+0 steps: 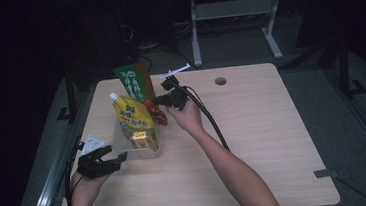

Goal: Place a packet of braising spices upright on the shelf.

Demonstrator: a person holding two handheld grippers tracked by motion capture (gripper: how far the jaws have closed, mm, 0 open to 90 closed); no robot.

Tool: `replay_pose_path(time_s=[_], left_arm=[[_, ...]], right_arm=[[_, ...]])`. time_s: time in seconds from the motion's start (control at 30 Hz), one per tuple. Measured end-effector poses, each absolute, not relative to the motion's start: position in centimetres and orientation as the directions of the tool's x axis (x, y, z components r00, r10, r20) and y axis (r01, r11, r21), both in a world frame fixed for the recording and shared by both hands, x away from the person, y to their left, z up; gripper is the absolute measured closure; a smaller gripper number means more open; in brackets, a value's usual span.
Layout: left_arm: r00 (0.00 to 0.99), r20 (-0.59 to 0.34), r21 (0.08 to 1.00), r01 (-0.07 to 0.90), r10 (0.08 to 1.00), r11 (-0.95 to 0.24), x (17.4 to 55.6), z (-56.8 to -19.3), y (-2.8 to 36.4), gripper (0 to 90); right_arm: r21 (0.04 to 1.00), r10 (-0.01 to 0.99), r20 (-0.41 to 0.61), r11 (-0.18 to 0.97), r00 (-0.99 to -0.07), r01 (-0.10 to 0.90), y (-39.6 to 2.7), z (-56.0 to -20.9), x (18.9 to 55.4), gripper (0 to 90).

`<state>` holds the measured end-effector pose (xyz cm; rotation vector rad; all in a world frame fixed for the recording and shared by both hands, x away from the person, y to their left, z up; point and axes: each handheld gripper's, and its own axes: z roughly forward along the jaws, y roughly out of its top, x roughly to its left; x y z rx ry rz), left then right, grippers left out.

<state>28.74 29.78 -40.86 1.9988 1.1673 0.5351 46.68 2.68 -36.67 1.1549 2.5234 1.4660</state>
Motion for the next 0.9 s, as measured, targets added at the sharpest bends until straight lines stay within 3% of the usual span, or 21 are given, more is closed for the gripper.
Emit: replay_pose_path(time_s=[0.17,0.5,0.7,0.77,0.9], left_arm=[[0.499,-0.016,0.772,0.556,0.866,-0.307,28.7,-40.8,29.9,36.2],[0.497,-0.022,0.773,0.558,0.868,-0.301,28.8,-40.8,29.8,36.1],[0.502,-0.02,0.773,0.556,0.864,-0.305,28.7,-40.8,29.8,36.4],[0.502,-0.02,0.773,0.556,0.864,-0.305,28.7,-40.8,29.8,36.4],[0.505,-0.017,0.774,0.554,0.863,-0.308,28.8,-40.8,29.8,36.3]], right_arm=[[0.704,0.646,0.243,0.395,-0.723,0.59,2.9,-37.0,46.5,87.6],[0.69,0.621,0.328,0.357,-0.712,0.629,2.6,-37.9,46.6,89.6],[0.68,0.642,0.267,0.403,-0.718,0.613,2.3,-37.9,46.5,87.9],[0.664,0.639,0.261,0.425,-0.723,0.615,2.4,-38.1,46.5,82.2],[0.663,0.638,0.235,0.447,-0.733,0.601,2.4,-38.9,46.3,89.1]])
